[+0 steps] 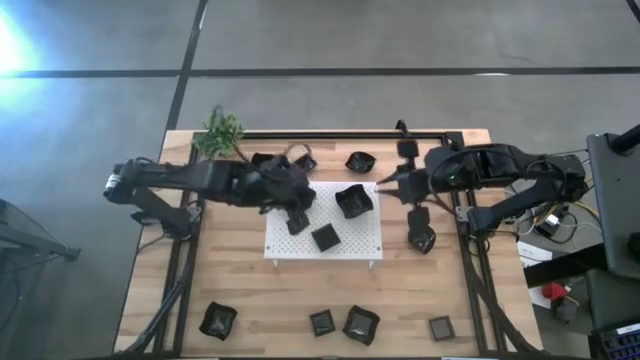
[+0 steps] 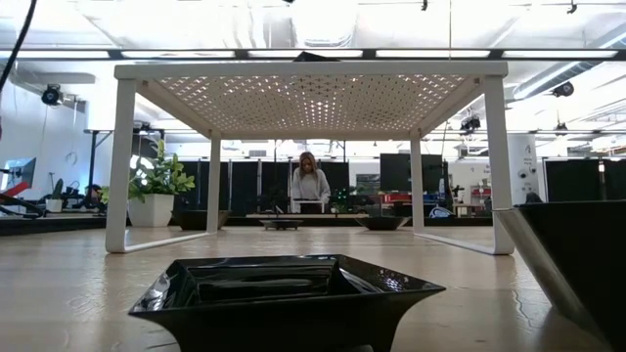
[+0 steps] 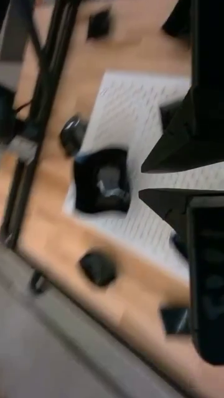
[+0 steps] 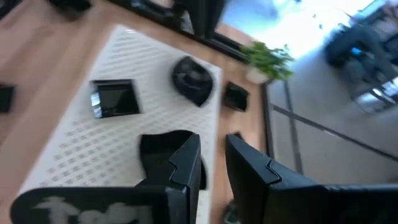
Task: Pick & Place Mini shaped plates
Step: Stack the black distorted square plate on top of the black distorted square plate on the shelf
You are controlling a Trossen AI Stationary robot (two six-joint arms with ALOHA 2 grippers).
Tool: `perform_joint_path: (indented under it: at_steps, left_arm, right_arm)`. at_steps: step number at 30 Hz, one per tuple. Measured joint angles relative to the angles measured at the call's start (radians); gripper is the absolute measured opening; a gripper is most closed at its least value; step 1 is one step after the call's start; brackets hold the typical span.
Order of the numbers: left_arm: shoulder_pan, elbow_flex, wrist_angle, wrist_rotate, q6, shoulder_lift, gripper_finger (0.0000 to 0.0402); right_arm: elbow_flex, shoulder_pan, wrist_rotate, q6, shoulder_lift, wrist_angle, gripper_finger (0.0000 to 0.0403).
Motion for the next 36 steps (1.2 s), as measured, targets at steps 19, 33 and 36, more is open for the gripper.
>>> perform_joint_path:
  at_steps: [19, 33, 36]
  left_arm:
    - [0.231, -0.003, -0.365, -0.254, -0.017, -0.150, 0.0044]
    - [0.668, -0.024, -0.464, -0.061, 0.117, -0.139, 0.0044]
    - [0.771, -0.063, -0.418, 0.033, 0.178, -0.129, 0.0044]
  right_arm:
    - [0.000, -0.368, 0.016, 0.117, -0.022, 0.028, 0.0072]
    - [0.000, -0.379, 0.012, 0.171, -0.021, 0.113, 0.0072]
    - [0.000, -0.379, 0.012, 0.165, -0.021, 0.123, 0.0072]
